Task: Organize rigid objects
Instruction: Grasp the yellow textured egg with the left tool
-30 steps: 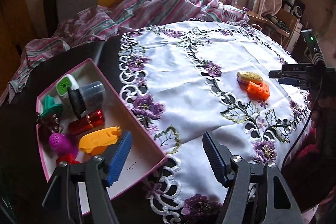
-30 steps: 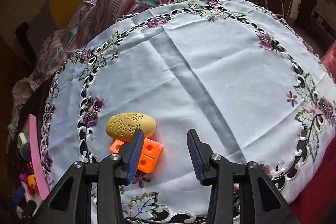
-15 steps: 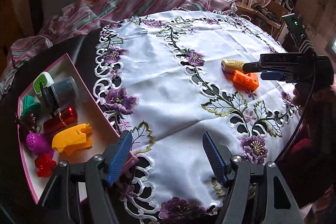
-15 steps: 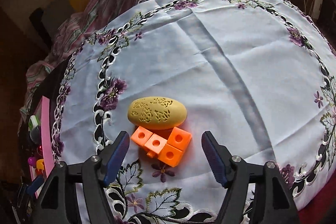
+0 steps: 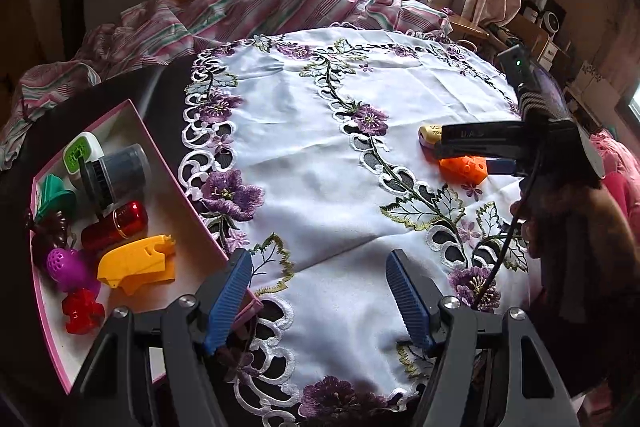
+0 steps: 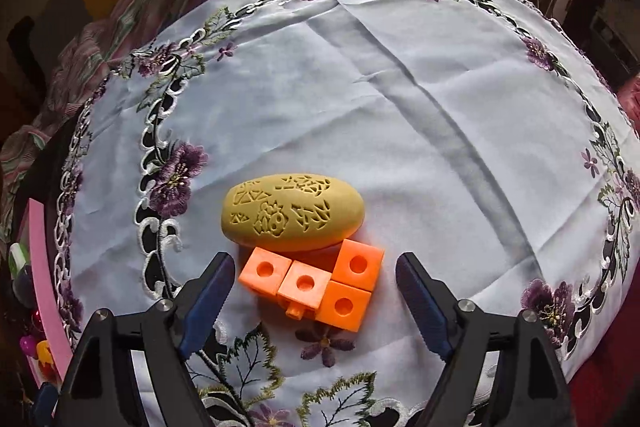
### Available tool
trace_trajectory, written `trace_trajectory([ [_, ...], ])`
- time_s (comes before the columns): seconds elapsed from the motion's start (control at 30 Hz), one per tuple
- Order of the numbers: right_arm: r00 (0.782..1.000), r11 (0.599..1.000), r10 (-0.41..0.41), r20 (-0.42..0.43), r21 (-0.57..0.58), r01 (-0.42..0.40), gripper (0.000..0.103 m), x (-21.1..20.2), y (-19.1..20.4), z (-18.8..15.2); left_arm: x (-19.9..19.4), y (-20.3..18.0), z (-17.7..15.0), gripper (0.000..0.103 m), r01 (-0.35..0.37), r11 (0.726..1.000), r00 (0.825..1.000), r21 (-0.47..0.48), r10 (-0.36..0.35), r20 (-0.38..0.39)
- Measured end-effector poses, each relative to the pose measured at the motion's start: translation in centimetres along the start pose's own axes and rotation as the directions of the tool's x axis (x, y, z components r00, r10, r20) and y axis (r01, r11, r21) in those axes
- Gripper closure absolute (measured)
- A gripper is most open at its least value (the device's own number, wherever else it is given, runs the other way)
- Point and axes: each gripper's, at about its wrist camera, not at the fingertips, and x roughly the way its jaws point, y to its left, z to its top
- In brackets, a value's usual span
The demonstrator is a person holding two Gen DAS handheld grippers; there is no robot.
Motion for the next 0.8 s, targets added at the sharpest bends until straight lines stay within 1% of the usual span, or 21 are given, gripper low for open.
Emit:
trace_trajectory([
  [0.03, 1.0, 0.999, -0.028, 0.006, -0.025, 0.028, 0.037, -0.3, 0.2, -0.1, -0.1, 0.1, 0.0, 0.032, -0.001, 1.0, 1.0, -0.002, 0.001, 0.004],
  [0.07, 0.999, 0.998, -0.04, 0.005, -0.045, 0.04, 0.038, -0.5, 0.2, -0.2, -0.1, 0.1, 0.1, 0.032, -0.003, 1.0, 1.0, -0.003, 0.003, 0.006],
  [0.17, 1.0, 0.994, -0.024, -0.005, -0.104, 0.023, 0.038, -1.4, 0.0, -0.5, -0.1, 0.1, 0.1, 0.032, 0.004, 1.0, 1.0, -0.009, -0.004, 0.008],
  [0.3, 0.999, 0.982, 0.037, -0.027, -0.183, -0.041, 0.038, -2.9, -0.7, -0.9, 0.1, 0.0, 0.0, 0.032, 0.004, 1.0, 1.0, 0.0, -0.004, 0.001],
  [0.33, 0.999, 0.976, 0.028, -0.023, -0.215, -0.032, 0.038, -3.1, -0.9, -0.9, 0.2, 0.0, 0.0, 0.032, 0.005, 1.0, 1.0, 0.002, -0.005, -0.003],
  [0.43, 0.998, 0.957, -0.042, -0.048, -0.289, 0.026, 0.038, -2.6, -1.7, -1.1, 0.6, -0.3, 0.5, 0.032, 0.013, 1.0, 1.0, 0.004, -0.013, -0.018],
  [0.5, 0.996, 0.957, -0.06, -0.064, -0.287, 0.04, 0.038, -1.8, -2.5, -1.0, 0.9, -0.7, 1.2, 0.032, 0.024, 1.0, 1.0, 0.006, -0.024, -0.017],
  [0.57, 0.994, 0.971, -0.06, -0.092, -0.234, 0.036, 0.039, -0.9, -3.5, -0.8, 1.2, -1.2, 2.0, 0.031, 0.027, 1.0, 1.0, 0.013, -0.027, -0.016],
  [0.63, 0.994, 0.975, -0.057, -0.094, -0.221, 0.035, 0.041, -0.7, -3.8, -0.6, 1.7, -1.8, 2.9, 0.028, 0.038, 0.999, 0.999, 0.015, -0.038, -0.02],
  [0.67, 0.993, 0.976, -0.062, -0.097, -0.215, 0.04, 0.041, -0.6, -3.9, -0.5, 2.0, -2.0, 3.3, 0.028, 0.045, 0.999, 0.999, 0.016, -0.045, -0.025],
  [0.8, 0.994, 0.986, -0.039, -0.102, -0.167, 0.021, 0.042, -0.6, -4.7, -0.2, 3.6, -3.4, 5.1, 0.028, 0.063, 0.998, 0.997, 0.026, -0.062, -0.039],
])
